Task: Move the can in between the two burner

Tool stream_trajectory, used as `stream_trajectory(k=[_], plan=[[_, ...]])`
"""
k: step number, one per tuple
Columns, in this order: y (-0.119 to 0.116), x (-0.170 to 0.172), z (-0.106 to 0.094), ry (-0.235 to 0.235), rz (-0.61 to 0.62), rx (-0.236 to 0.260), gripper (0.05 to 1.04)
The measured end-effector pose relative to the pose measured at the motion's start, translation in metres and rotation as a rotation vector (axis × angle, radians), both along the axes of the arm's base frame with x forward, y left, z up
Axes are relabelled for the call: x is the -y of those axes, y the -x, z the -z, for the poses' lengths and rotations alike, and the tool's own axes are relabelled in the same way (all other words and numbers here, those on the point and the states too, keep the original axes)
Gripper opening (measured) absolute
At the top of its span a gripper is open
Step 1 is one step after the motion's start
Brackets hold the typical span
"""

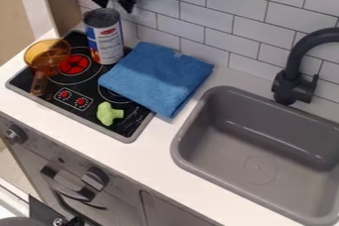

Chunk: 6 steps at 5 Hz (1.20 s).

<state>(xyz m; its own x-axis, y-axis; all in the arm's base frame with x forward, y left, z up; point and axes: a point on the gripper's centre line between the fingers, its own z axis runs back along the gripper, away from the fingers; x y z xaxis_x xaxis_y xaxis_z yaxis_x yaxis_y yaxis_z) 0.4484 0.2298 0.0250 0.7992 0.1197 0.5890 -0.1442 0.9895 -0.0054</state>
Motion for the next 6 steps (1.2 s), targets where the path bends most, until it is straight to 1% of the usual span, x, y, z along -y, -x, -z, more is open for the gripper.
stream_trajectory(k=[1, 2, 3, 4, 5, 6], plan=[[0.006, 0.004, 0.007, 0.006, 0.011, -0.037, 1.001], [0.015, 0.006, 0.019, 0.003, 0.018, -0.067, 1.001], [0.022, 0.008, 0.025, -0.001, 0.022, -0.081, 1.001], [0.033, 0.009, 0.024, -0.013, 0.052, -0.084, 1.001], [0.038, 0.009, 0.025, -0.025, 0.062, -0.090, 1.001], [0.042, 0.008, 0.026, -0.038, 0.096, -0.112, 1.001]])
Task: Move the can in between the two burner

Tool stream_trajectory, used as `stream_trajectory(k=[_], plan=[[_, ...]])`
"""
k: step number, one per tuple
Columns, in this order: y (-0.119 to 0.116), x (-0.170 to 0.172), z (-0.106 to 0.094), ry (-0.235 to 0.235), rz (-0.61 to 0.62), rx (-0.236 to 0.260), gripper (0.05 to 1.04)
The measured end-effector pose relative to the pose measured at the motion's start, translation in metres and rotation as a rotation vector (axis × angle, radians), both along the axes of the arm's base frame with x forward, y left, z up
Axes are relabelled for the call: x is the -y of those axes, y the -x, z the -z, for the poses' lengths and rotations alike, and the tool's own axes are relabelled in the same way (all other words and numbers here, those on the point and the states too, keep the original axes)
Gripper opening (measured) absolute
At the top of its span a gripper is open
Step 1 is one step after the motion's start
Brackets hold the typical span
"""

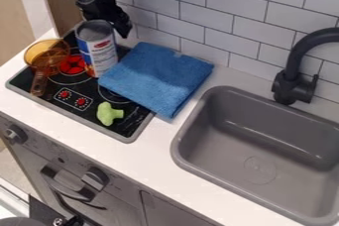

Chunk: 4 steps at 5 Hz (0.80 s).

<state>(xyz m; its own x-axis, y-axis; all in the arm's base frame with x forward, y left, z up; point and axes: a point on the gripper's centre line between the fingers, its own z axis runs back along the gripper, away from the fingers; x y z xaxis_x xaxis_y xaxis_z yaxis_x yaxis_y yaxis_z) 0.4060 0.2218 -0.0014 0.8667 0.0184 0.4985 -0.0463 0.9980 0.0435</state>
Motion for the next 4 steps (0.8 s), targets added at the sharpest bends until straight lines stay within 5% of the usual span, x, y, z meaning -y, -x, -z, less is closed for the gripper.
stream_trajectory(k=[2, 4], plan=[[0.019, -0.005, -0.001, -0.028, 0.037, -0.025, 1.001], [0.035, -0.006, -0.011, 0.007, 0.034, -0.078, 1.001]])
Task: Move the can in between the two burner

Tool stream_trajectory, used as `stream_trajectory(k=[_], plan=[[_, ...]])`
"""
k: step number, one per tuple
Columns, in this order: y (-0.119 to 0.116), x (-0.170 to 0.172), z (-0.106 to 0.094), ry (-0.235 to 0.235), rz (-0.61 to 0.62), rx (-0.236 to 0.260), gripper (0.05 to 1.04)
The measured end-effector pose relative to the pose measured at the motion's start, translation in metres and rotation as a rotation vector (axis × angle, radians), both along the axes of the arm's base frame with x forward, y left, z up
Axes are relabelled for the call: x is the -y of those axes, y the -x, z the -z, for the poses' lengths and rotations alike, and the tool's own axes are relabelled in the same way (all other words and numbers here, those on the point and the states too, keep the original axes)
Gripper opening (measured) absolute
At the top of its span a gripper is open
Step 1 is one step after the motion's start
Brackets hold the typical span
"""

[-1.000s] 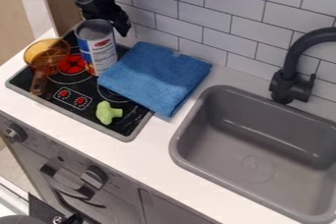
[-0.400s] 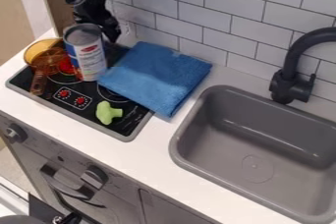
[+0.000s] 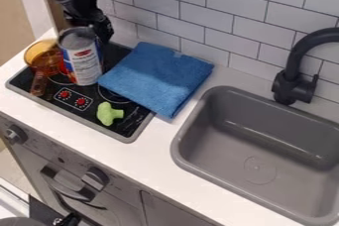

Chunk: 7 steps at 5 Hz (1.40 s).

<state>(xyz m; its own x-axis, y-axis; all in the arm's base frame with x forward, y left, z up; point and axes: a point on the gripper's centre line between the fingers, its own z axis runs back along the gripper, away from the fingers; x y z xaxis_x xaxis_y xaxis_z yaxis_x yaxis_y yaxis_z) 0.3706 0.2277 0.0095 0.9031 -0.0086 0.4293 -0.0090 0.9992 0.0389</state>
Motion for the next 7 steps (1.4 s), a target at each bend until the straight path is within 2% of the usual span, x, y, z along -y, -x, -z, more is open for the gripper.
stream_trajectory(k=[1, 2, 3, 5, 6, 7], plan=[[0.008, 0.002, 0.005, -0.003, -0.036, -0.049, 1.001], [0.016, 0.002, -0.001, -0.050, -0.040, -0.067, 1.001], [0.023, 0.006, 0.001, -0.022, -0.024, -0.108, 1.001], [0.035, 0.008, 0.000, -0.030, -0.037, -0.150, 1.001], [0.036, 0.009, -0.001, -0.022, -0.050, -0.156, 1.001], [0.027, 0.002, -0.008, -0.037, -0.085, -0.122, 1.001]])
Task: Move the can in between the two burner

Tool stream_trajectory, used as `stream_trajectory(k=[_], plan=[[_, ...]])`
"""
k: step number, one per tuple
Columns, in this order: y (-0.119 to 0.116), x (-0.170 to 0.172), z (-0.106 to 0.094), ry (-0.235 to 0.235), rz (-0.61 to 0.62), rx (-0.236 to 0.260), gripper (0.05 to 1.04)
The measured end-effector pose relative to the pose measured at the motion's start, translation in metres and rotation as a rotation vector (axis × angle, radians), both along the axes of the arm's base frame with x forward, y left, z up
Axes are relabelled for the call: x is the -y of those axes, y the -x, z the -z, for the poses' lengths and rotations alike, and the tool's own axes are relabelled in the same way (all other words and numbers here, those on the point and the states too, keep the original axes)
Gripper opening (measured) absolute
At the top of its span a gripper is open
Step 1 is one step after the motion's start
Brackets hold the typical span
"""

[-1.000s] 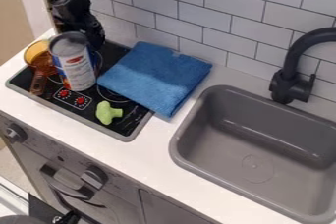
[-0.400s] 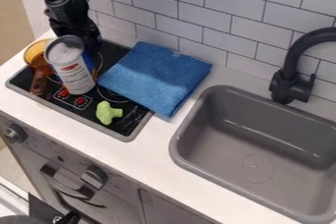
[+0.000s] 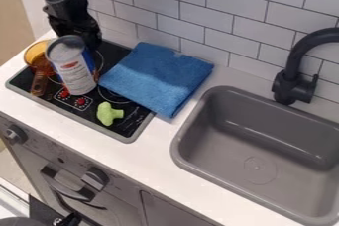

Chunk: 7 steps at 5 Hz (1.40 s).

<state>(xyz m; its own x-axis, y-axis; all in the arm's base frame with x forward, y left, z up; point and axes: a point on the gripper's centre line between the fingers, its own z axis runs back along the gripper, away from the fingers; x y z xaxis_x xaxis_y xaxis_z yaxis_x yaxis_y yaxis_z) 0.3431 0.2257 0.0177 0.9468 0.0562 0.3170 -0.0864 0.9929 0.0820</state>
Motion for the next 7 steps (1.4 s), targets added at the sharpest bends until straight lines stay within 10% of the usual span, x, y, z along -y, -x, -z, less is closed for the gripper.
stream_trajectory(k=[5, 7], plan=[[-0.008, 0.018, -0.026, -0.063, 0.192, 0.270, 1.001], [0.002, 0.050, -0.022, -0.063, 0.242, 0.152, 1.001]])
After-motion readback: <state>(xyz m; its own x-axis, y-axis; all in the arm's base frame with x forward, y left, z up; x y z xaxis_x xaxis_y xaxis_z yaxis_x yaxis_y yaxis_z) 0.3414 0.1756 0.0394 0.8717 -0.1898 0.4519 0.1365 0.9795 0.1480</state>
